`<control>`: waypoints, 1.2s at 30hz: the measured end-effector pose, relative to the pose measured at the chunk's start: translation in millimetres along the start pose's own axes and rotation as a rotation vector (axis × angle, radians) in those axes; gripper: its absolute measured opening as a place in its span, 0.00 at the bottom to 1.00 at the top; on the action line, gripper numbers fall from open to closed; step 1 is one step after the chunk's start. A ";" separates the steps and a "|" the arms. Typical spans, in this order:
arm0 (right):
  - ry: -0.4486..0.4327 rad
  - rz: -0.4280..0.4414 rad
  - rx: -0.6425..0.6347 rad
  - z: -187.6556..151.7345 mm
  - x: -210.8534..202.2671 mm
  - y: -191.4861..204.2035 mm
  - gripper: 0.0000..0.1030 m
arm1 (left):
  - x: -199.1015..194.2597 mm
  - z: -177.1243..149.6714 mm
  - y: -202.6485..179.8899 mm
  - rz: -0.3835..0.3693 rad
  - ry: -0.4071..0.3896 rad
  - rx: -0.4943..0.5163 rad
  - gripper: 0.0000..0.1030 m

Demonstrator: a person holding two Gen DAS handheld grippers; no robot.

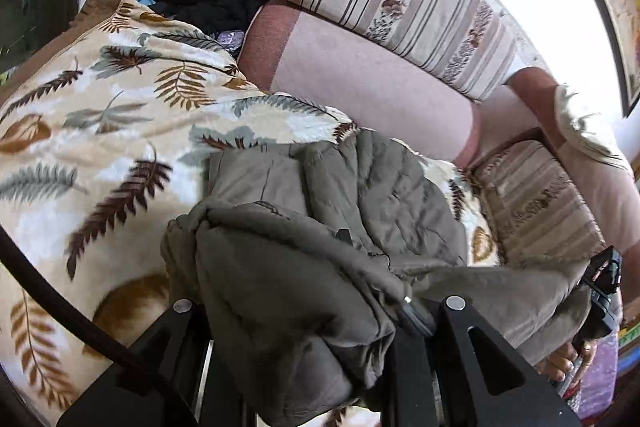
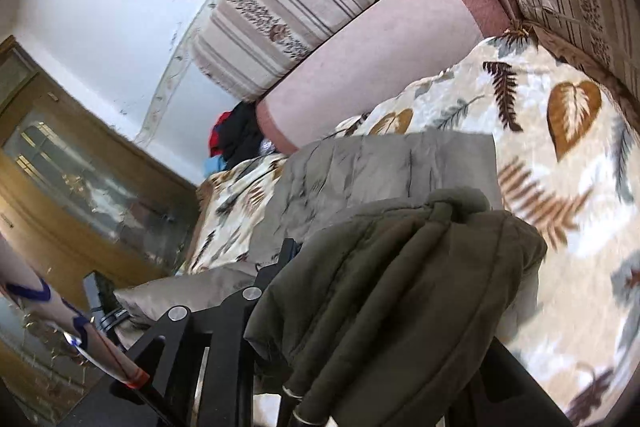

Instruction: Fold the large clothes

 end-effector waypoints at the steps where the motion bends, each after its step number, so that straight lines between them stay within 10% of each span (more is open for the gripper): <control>1: 0.003 -0.017 0.001 6.3 8.0 -3.0 0.25 | 10.9 8.0 -0.6 0.016 0.008 0.001 0.17; 21: 0.171 -0.246 0.083 81.0 187.8 -97.6 0.27 | 203.4 81.1 27.4 0.319 0.102 -0.032 0.20; 32: 0.168 -0.200 0.157 72.7 226.1 -129.2 0.29 | 236.3 80.4 24.6 0.371 0.076 0.006 0.20; 36: 0.171 -0.195 0.161 80.2 213.4 -118.8 0.42 | 205.2 89.9 20.8 0.263 0.085 -0.062 0.32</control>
Point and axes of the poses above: each gripper's, at about its wrist camera, not at the fingertips, and x roughly the way its jaws point, y to its left, z to its top, the point moved 5 cm from there along x, roughly the way its jaws point, and after that the axes turned 9 degrees about -x, right-handed, at the moved point
